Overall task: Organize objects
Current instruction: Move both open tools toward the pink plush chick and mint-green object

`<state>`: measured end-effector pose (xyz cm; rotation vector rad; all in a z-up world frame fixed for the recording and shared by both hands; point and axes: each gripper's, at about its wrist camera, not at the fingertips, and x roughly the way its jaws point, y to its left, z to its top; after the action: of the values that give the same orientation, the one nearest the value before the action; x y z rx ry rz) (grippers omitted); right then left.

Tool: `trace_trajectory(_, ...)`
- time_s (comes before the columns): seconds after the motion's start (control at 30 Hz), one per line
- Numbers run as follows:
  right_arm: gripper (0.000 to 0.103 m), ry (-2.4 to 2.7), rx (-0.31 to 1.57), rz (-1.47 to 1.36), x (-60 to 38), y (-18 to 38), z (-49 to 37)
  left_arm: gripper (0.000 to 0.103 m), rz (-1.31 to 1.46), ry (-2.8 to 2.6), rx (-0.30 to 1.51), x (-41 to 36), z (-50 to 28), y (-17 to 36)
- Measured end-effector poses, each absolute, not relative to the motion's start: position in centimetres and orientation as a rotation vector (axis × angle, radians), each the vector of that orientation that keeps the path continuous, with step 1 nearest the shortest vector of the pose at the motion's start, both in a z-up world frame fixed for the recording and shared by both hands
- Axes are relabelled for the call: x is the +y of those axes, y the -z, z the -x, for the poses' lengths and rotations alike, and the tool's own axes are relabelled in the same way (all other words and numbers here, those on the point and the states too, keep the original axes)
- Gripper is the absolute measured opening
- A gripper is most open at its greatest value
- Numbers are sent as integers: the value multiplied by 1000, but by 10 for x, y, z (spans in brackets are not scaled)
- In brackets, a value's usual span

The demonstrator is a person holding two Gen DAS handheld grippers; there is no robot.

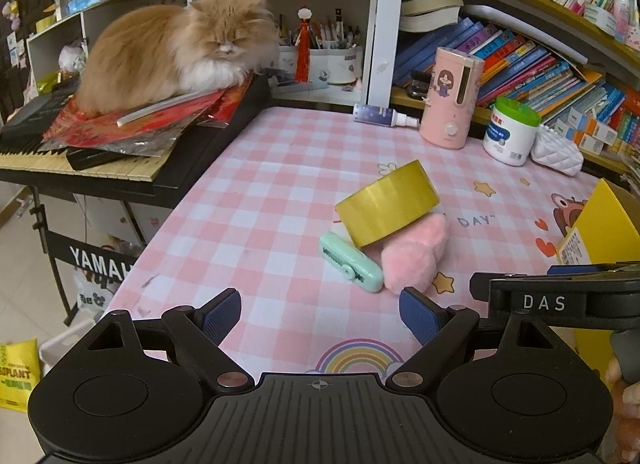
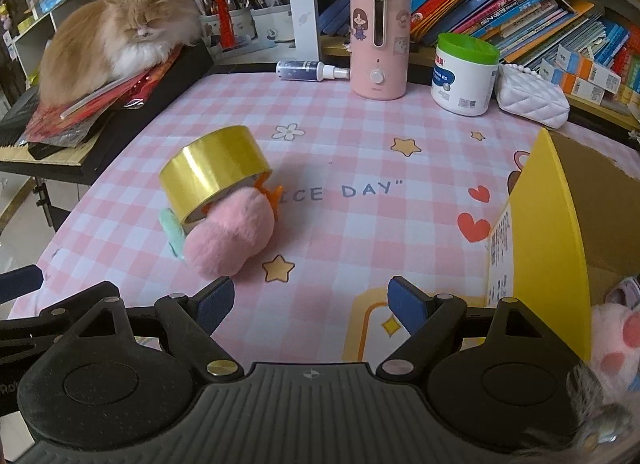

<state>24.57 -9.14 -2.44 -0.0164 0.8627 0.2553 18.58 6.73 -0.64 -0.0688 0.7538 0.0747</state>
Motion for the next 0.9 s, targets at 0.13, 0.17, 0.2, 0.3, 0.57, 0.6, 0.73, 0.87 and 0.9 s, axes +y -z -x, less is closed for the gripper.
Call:
trace_trajectory(0.13, 83, -266, 866, 11, -90, 27, -254, 89, 76, -87, 769, 71, -191, 9)
trace_trajectory(0.17, 83, -266, 865, 8, -90, 27, -256, 89, 77, -88, 772, 71, -192, 10)
trace_trajectory(0.2, 83, -267, 864, 6, -89, 27, -257, 89, 80, -90, 775, 72, -193, 11)
trace_trajectory(0.3, 83, -276, 861, 2, -88, 27, -264, 89, 85, -98, 782, 74, -195, 12)
trace_trajectory(0.57, 83, -364, 878, -37, -69, 30, -280, 89, 100, -145, 802, 87, -194, 16)
trace_trajectory(0.6, 82, -367, 878, -42, -67, 30, -283, 89, 97, -148, 803, 88, -192, 16)
trace_trajectory(0.73, 80, -386, 900, -26, -51, 37, -303, 89, 89, -168, 808, 94, -190, 16)
trace_trajectory(0.87, 78, -415, 933, -15, -37, 49, -320, 89, 89, -177, 809, 98, -188, 15)
trace_trajectory(0.9, 75, -418, 936, -17, -35, 52, -322, 89, 89, -176, 808, 99, -188, 15)
